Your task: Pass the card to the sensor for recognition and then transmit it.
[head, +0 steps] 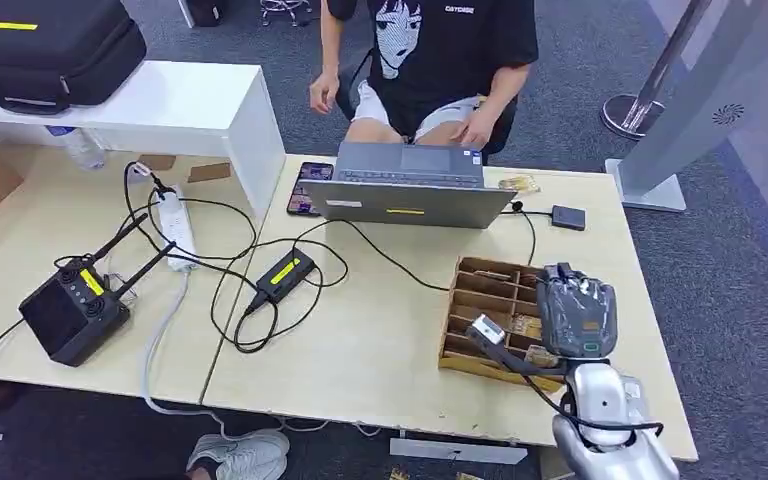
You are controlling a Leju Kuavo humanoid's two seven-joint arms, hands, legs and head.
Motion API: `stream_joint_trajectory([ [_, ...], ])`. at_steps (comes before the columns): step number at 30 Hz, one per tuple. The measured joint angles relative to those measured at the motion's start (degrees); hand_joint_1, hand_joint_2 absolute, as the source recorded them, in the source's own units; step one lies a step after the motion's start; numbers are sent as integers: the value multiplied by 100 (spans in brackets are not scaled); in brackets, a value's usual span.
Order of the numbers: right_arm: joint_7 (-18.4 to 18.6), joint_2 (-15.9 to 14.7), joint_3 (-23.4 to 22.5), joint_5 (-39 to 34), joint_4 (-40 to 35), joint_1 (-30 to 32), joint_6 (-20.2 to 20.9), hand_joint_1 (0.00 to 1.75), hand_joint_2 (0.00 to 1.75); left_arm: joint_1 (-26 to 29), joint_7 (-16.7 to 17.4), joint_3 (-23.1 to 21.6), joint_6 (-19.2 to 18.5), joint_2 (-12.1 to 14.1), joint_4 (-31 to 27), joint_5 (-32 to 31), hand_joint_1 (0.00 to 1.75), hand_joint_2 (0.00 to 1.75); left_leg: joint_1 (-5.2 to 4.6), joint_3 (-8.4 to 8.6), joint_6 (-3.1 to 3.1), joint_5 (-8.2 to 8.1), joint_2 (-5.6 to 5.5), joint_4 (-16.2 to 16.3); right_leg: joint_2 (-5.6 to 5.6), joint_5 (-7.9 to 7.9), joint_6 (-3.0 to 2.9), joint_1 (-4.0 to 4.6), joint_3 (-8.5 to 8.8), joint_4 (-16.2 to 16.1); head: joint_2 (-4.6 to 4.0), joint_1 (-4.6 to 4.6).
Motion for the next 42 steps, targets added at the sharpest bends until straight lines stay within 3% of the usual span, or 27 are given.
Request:
stream_joint_trajectory([
  [9, -273, -2, -173, -170, -1469, 435, -311, 175, 175, 1, -22, 0, 20, -2, 0, 75, 0, 175, 0, -1, -1, -2, 1, 0, 1, -1, 0, 0, -2, -1, 0, 0],
  [14, -1095, 83, -551, -838, -2370, 796, -314, 175, 175, 7, -55, 0, 37, -7, 0, 118, 0, 175, -1, -1, -1, -2, 0, 0, 0, -1, 0, -1, 1, -1, 0, 0],
  [18, -1465, 120, -726, -1607, -2573, 885, -309, 175, 175, 5, -57, 0, 35, -15, 0, 127, 0, 175, -1, -2, -1, -2, 2, -1, 0, -1, 0, 0, 1, -1, 0, 0],
  [22, -1627, 120, -577, -2134, -2400, 611, -134, 175, 175, 2, -48, 0, 18, -13, 0, 64, 0, 175, -1, -1, -2, 0, 8, -2, 5, 2, -3, 0, 2, 2, 0, 0],
  [29, -1568, 138, -79, -2473, -1824, -192, 273, 175, 175, 0, -50, -20, -2, -2, 0, -45, 0, 175, 0, 2, -12, 10, 4, -2, 6, 7, -5, 1, 5, 12, 0, 0],
  [35, -1353, 400, 400, -3001, -590, -1724, 1031, 175, 175, -22, -83, -197, -89, 9, 0, -280, 0, 175, 0, 5, -16, 18, 17, -2, 22, 14, -8, 0, -6, 16, 0, 0],
  [38, -1262, 571, 553, -3093, 29, -2384, 1120, 175, 175, -21, -92, -284, -100, 15, 0, -319, 0, 175, 2, 4, -16, 26, 0, -2, 7, 15, -9, 1, -3, 17, 0, 2],
  [42, -1253, 684, 647, -3106, 456, -2725, 1105, 175, 175, -19, -92, -324, -100, 28, 0, -330, 0, 175, 2, 2, -16, 25, 2, -2, 8, 15, -9, 1, -4, 17, 0, 0],
])
